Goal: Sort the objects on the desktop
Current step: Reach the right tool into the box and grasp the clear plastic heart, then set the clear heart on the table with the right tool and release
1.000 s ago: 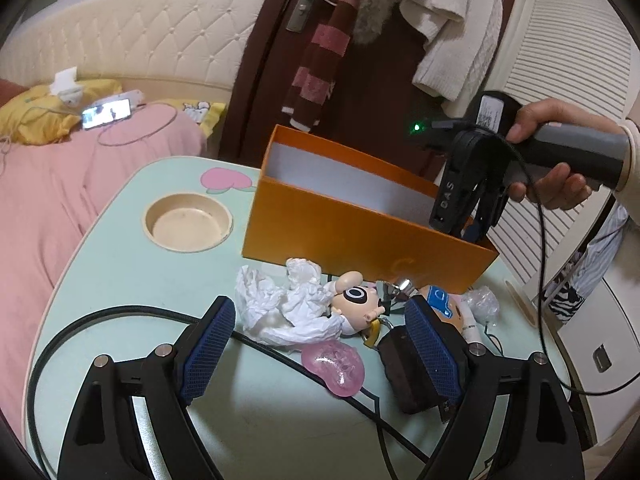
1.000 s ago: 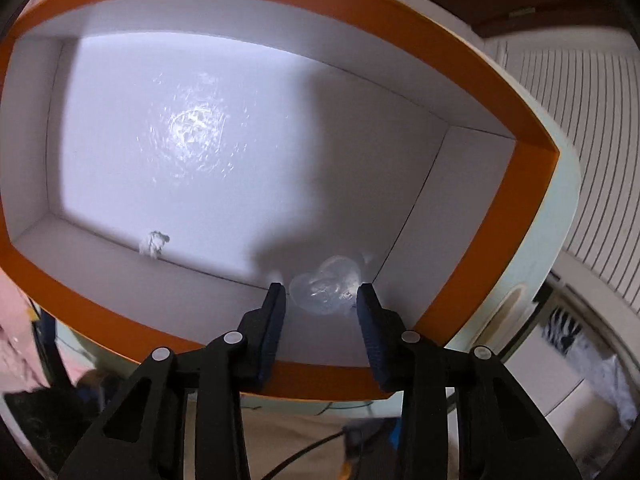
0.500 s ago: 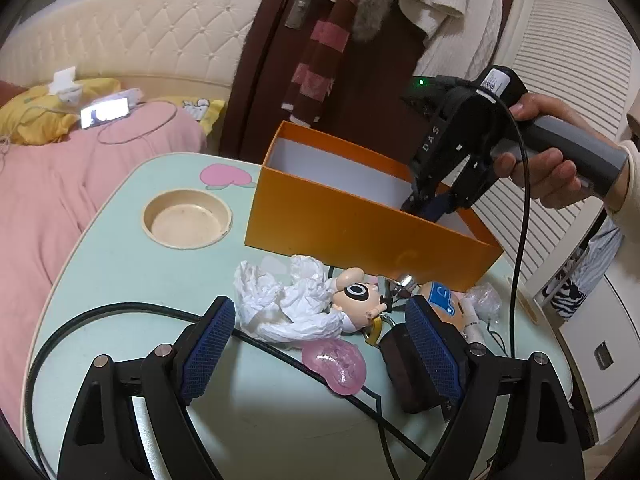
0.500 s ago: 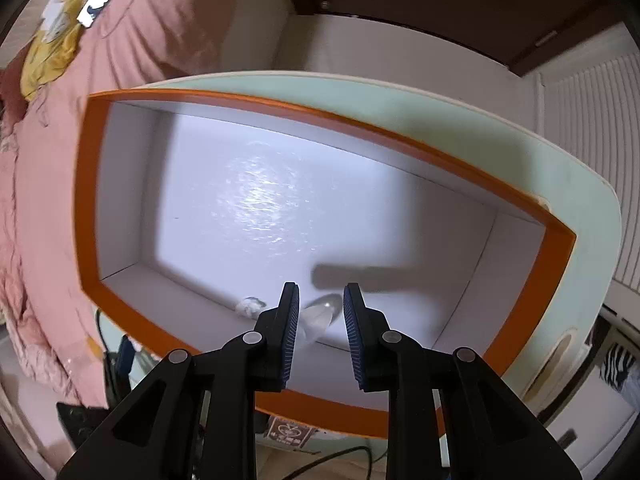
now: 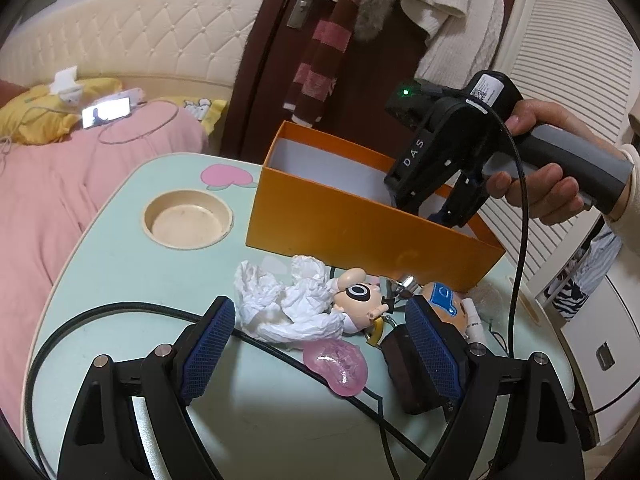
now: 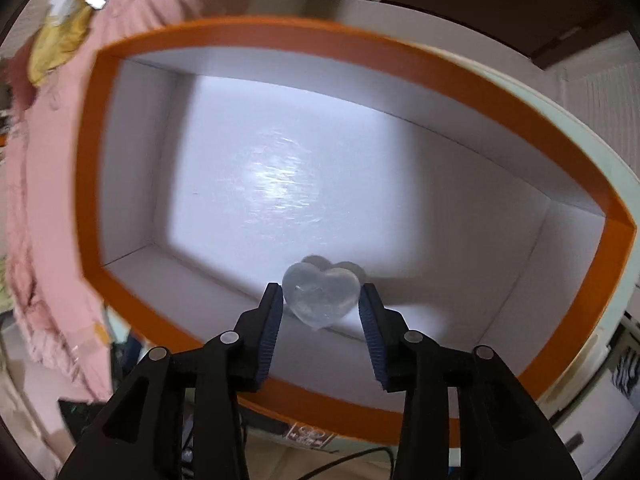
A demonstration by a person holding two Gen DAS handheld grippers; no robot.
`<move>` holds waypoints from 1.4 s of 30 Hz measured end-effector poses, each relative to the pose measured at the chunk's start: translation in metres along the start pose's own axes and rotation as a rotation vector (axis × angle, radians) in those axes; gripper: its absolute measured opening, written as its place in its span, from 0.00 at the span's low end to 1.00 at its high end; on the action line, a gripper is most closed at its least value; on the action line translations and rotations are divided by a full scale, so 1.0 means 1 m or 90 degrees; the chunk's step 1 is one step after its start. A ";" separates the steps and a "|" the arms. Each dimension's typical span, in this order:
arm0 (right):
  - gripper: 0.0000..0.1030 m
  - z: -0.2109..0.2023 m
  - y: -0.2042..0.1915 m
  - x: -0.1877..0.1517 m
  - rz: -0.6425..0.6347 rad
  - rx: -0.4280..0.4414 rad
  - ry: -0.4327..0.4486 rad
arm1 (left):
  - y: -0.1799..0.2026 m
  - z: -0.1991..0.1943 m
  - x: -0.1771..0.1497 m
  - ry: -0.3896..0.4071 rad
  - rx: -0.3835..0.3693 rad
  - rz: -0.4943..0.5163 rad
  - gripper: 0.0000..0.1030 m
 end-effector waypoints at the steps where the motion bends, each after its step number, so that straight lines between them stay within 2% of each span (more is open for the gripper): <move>1: 0.39 0.000 -0.002 0.000 -0.007 -0.012 -0.003 | 0.000 0.000 0.000 0.000 0.000 0.000 0.84; 3: 0.39 -0.001 -0.008 0.001 -0.025 -0.033 0.000 | 0.001 -0.002 -0.001 0.000 0.001 0.002 0.84; 6: 0.39 -0.004 -0.007 -0.001 -0.022 -0.030 0.009 | 0.001 -0.002 -0.002 -0.003 0.003 0.001 0.84; 11: 0.39 -0.030 0.004 -0.010 -0.012 0.000 0.083 | 0.003 -0.004 -0.003 -0.003 0.006 -0.001 0.84; 14: 0.39 -0.062 0.006 -0.031 -0.029 0.026 0.174 | 0.002 -0.004 -0.003 -0.004 0.008 -0.002 0.84; 18: 0.39 -0.092 0.004 -0.091 -0.074 0.068 0.281 | 0.000 -0.005 -0.003 -0.003 0.011 -0.012 0.84; 20: 0.39 -0.091 0.015 -0.123 -0.078 0.088 0.324 | -0.003 -0.005 -0.003 -0.001 0.012 -0.020 0.84; 21: 0.39 -0.086 0.020 -0.128 -0.076 0.092 0.339 | -0.004 -0.005 -0.004 0.000 0.013 -0.024 0.84; 26: 0.39 -0.038 0.047 -0.166 0.007 0.105 0.389 | -0.005 -0.009 -0.001 0.018 0.014 -0.029 0.84; 28: 0.39 -0.020 0.042 -0.189 0.017 0.071 0.400 | -0.007 -0.014 0.005 0.029 0.011 -0.029 0.84; 30: 0.39 0.003 0.035 -0.188 0.017 0.035 0.427 | -0.008 -0.020 0.011 0.041 0.015 -0.026 0.84; 33: 0.39 0.012 0.030 -0.191 0.005 0.036 0.460 | -0.010 -0.043 0.026 0.068 0.023 -0.015 0.84; 36: 0.40 0.006 0.026 -0.200 -0.001 0.012 0.514 | -0.013 -0.069 0.041 0.085 0.036 -0.002 0.84; 37: 0.42 0.004 0.025 -0.203 -0.001 0.005 0.535 | -0.014 -0.079 0.046 0.090 0.043 0.004 0.84; 39: 0.69 -0.001 0.025 -0.210 -0.003 -0.009 0.577 | -0.014 -0.097 0.055 0.088 0.051 0.022 0.84; 40: 0.72 -0.005 0.026 -0.214 -0.003 0.000 0.598 | -0.011 -0.102 0.058 0.074 0.045 0.032 0.84; 42: 0.73 -0.012 0.027 -0.223 -0.009 0.018 0.629 | -0.001 -0.108 0.058 0.029 0.024 0.055 0.84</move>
Point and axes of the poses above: each gripper's, at about its wrist camera, not at the fingertips, and z roughly the way its jaws point, y to its right, x to its top, the point moved 2 cm from there along z, roughly the way its jaws point, and after that the axes turned 1 degree about y, right-handed, at the moved point
